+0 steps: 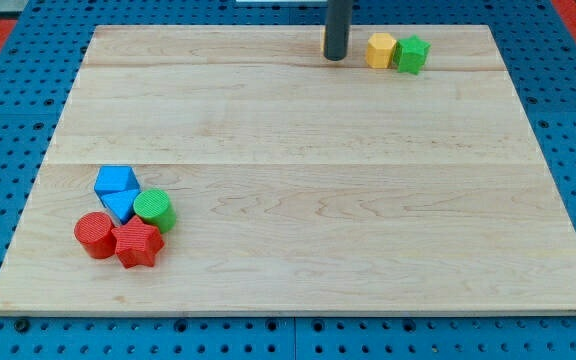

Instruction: Move green star to the bottom right

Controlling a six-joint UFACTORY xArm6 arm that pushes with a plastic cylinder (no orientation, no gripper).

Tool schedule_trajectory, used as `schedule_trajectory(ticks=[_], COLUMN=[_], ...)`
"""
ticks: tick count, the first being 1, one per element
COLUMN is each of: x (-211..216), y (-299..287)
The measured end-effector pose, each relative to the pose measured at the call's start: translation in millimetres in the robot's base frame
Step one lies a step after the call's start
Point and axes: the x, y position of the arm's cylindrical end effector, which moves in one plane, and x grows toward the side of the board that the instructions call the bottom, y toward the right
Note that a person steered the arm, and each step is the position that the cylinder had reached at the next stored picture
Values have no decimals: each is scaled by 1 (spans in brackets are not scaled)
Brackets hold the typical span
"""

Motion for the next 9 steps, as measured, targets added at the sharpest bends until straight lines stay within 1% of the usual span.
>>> schedule_trajectory(ticks=[1,2,3,5,7,9], x=[61,67,61,60,32,23], y=[1,40,73,88,102,120])
